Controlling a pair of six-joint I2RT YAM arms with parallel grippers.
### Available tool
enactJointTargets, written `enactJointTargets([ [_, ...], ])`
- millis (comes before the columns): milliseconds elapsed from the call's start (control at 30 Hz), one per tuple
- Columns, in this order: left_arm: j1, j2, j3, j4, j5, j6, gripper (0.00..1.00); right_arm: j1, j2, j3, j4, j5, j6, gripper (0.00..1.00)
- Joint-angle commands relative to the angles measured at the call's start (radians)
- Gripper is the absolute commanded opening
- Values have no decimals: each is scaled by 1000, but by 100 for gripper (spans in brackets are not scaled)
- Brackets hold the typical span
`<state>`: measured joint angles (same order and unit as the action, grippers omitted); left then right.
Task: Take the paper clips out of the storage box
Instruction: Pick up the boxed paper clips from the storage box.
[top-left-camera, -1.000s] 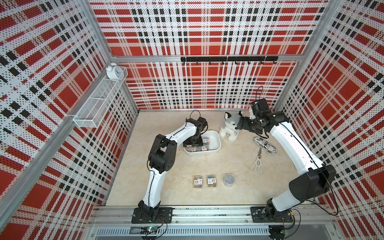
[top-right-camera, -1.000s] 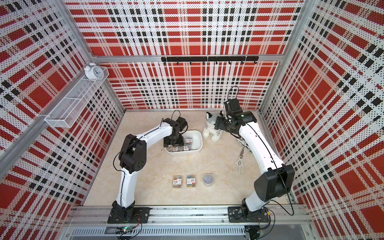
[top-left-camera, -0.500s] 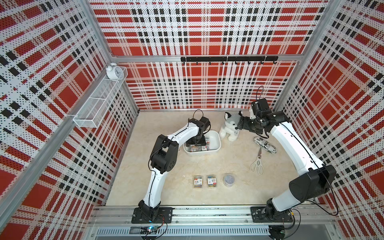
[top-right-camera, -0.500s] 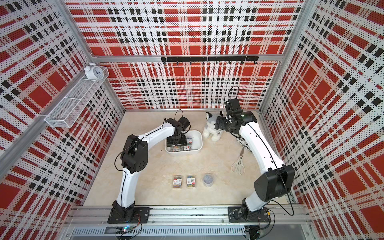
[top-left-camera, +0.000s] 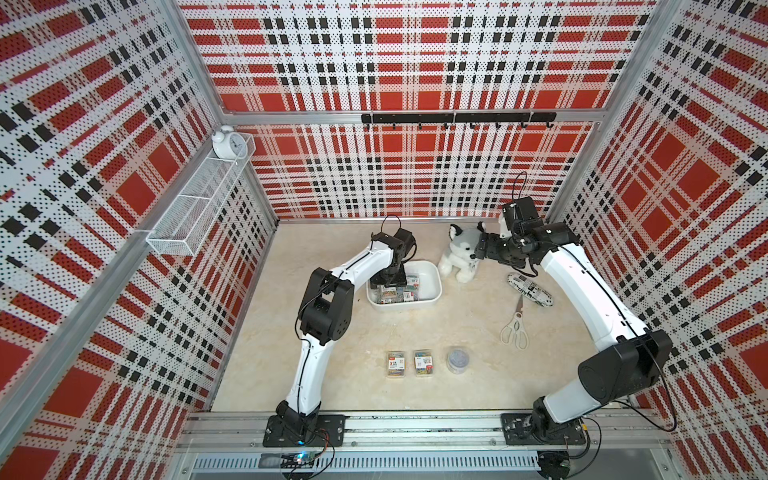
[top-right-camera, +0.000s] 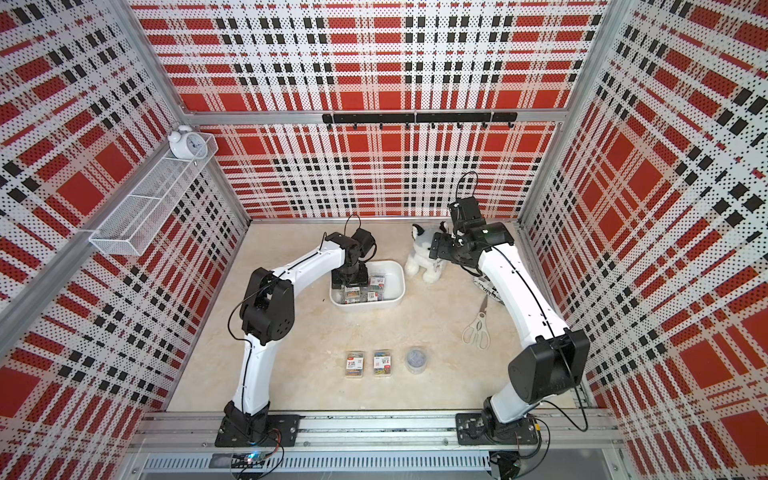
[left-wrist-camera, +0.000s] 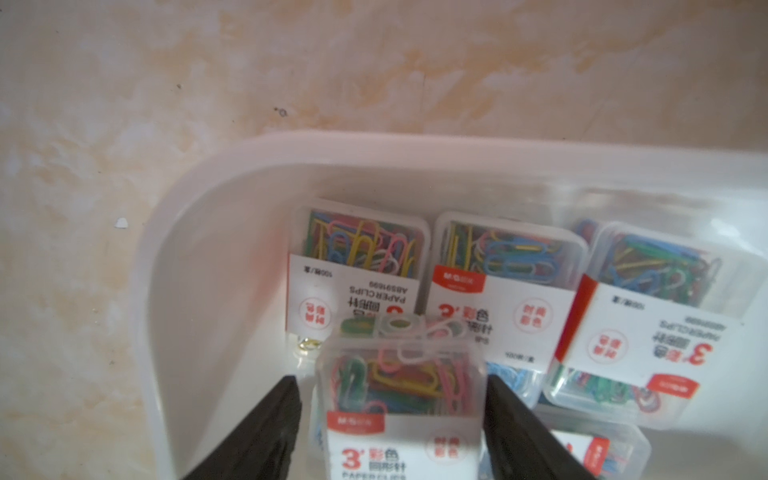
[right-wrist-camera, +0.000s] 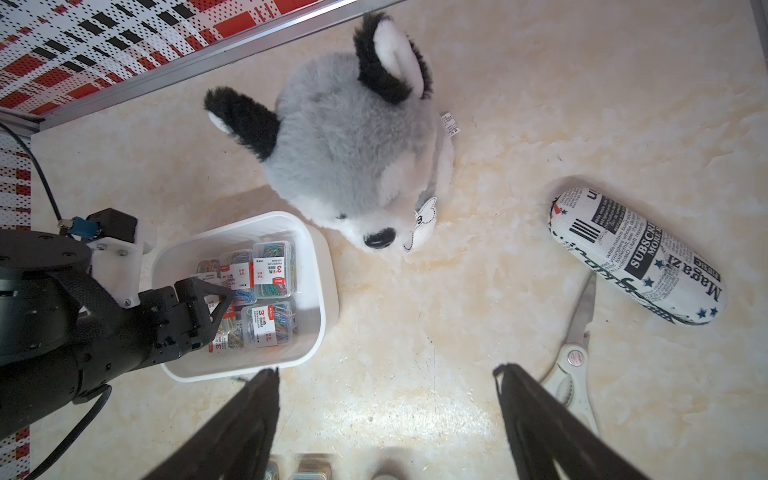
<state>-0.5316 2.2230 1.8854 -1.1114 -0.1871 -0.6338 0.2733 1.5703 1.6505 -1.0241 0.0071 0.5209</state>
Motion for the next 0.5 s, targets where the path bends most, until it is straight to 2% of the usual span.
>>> enactJointTargets([
  [0, 3, 26, 21, -10, 12, 16, 67, -9, -17, 10, 10, 8, -2, 87],
  [100, 4, 26, 19, -12, 17, 17, 63, -10, -16, 10, 10, 7, -2, 87],
  [467, -8, 29, 32, -42, 26, 23, 66, -12, 3, 40, 3, -5, -6, 87],
])
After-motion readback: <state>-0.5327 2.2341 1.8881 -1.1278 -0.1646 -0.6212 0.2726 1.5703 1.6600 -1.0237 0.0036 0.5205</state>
